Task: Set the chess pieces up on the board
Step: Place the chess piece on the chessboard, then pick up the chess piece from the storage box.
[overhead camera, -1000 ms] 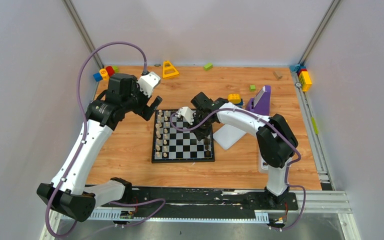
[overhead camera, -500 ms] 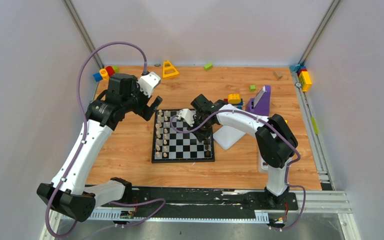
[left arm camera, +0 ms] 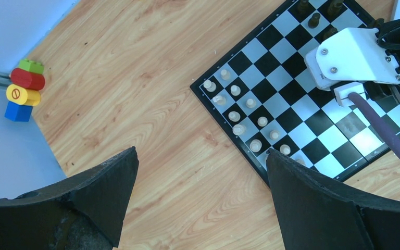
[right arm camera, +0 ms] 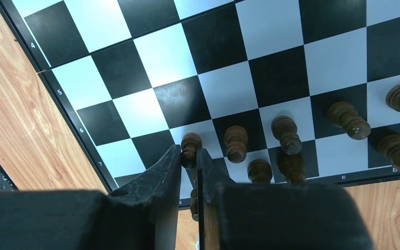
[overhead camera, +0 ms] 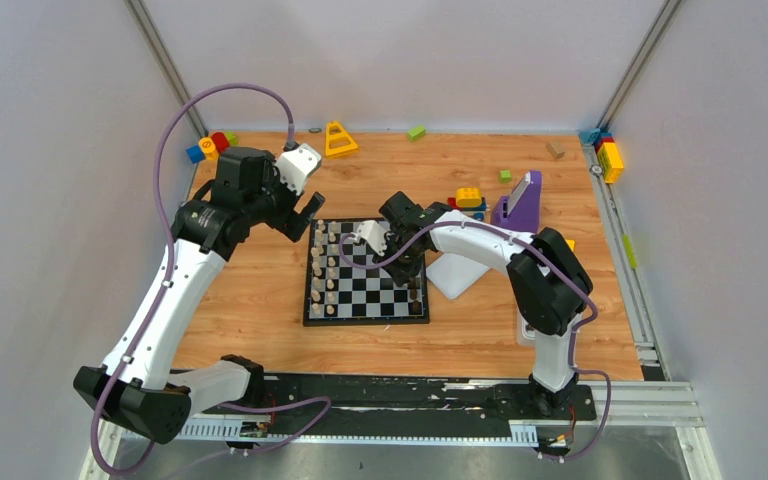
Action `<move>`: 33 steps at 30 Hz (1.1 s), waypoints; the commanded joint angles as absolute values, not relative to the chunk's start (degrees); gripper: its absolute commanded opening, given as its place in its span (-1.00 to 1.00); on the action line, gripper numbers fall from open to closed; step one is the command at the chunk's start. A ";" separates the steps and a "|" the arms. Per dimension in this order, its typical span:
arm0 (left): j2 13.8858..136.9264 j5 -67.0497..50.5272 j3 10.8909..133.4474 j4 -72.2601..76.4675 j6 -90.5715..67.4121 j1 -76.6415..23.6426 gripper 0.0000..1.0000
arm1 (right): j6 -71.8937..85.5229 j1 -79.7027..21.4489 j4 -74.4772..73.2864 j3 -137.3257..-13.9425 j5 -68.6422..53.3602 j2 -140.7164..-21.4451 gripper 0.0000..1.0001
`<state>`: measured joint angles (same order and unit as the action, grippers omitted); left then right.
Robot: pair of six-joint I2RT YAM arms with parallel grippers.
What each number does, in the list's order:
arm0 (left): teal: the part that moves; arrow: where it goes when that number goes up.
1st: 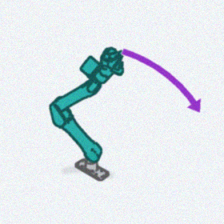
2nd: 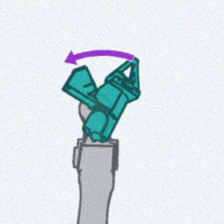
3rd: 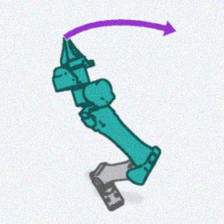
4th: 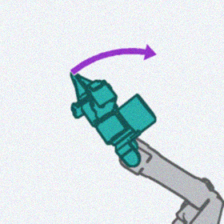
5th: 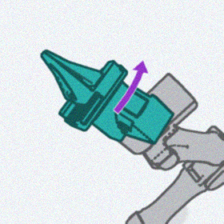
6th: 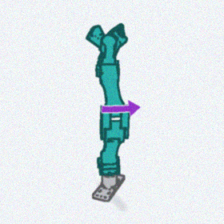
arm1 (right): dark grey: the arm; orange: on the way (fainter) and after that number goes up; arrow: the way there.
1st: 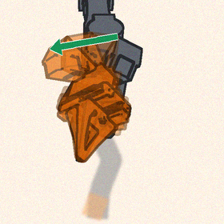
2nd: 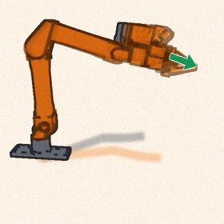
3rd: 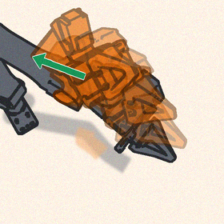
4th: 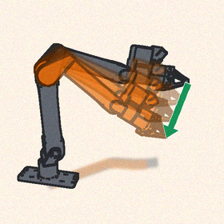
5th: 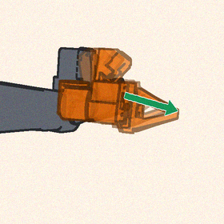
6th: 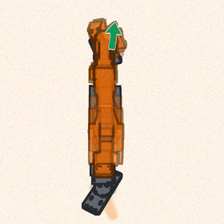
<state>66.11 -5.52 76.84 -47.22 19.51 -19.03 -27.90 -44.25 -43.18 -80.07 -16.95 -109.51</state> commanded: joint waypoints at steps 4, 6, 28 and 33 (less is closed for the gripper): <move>65.13 -6.42 76.49 -44.68 18.28 -18.61 1.00 | -27.26 -44.74 -41.40 -79.37 -15.56 -109.88 -0.69; 65.13 -6.48 76.47 -44.65 18.30 -18.65 1.00 | -27.19 -44.79 -41.40 -79.16 -15.56 -109.75 -0.61; 66.32 -9.14 77.43 -45.68 19.85 -18.55 1.00 | -25.26 -40.28 -46.94 -77.15 -18.51 -85.15 -0.10; 67.32 -13.22 77.98 -46.10 20.85 -18.56 1.00 | -24.19 -27.79 -49.48 -67.59 -17.36 -72.62 -0.04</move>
<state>66.57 -8.80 76.42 -46.92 19.86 -18.96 -25.93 -36.77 -45.71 -73.89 -18.20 -79.92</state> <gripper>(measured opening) 0.997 0.474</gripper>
